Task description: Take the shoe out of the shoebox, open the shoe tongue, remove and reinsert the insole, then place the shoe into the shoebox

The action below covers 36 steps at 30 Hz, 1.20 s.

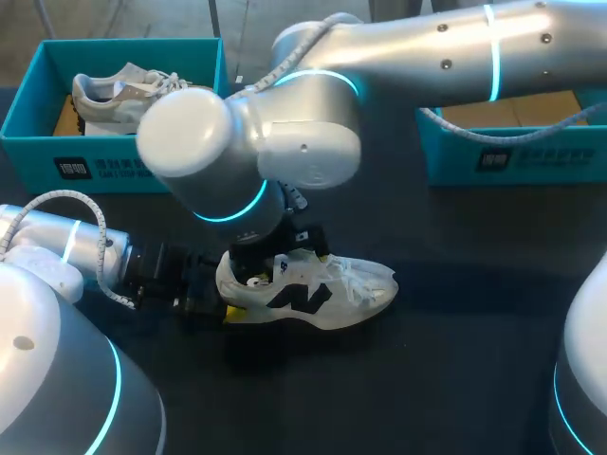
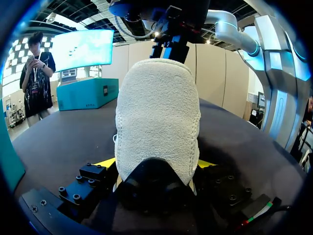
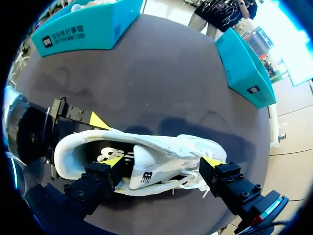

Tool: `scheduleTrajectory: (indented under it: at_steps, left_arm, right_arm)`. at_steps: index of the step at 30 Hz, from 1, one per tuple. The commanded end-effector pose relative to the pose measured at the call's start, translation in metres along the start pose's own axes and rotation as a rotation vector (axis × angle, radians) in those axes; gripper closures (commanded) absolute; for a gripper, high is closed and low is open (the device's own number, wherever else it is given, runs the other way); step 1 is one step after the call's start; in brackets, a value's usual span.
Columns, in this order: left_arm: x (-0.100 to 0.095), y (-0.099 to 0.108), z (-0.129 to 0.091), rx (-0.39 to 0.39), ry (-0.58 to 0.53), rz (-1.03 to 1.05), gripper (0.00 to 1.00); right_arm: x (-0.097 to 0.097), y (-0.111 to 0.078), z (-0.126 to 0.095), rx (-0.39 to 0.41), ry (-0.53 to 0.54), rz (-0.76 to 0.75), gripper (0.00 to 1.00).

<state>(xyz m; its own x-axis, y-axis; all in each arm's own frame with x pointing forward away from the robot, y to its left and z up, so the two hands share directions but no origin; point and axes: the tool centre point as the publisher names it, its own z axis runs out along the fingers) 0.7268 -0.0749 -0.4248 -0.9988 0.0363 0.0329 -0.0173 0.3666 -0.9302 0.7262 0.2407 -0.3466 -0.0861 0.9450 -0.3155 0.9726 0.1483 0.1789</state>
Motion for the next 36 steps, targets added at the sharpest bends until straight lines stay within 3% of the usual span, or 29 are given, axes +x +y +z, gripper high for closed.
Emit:
scheduleTrajectory:
  at_steps: [1,8,22,28,29,32,36]
  left_arm:
    - [-0.001,0.002,-0.001,0.000,-0.002,0.000,1.00]
    - [-0.001,0.002,-0.001,0.000,-0.002,0.000,1.00]
    - [-0.001,0.002,-0.001,0.000,-0.002,0.000,1.00]
    - [-0.001,0.002,-0.001,0.000,-0.002,0.000,1.00]
    - [-0.001,0.002,-0.001,0.000,-0.002,0.000,1.00]
    - [-0.001,0.002,-0.001,0.000,-0.002,0.000,1.00]
    - [-0.001,0.002,-0.001,0.000,-0.002,0.000,1.00]
  right_arm:
    - [0.006,-0.003,-0.005,0.002,-0.230,0.346,0.00]
    - [-0.004,-0.005,-0.008,0.018,-0.299,0.349,0.00]
    - [-0.027,-0.008,-0.017,0.031,-0.332,0.405,0.00]
    - [-0.040,-0.005,-0.022,0.030,-0.327,0.423,0.23]
    - [-0.044,-0.005,-0.020,0.028,-0.326,0.426,0.35]
    - [-0.051,-0.004,-0.022,0.025,-0.325,0.434,0.50]
    - [-0.056,-0.003,-0.022,0.025,-0.321,0.443,0.58]
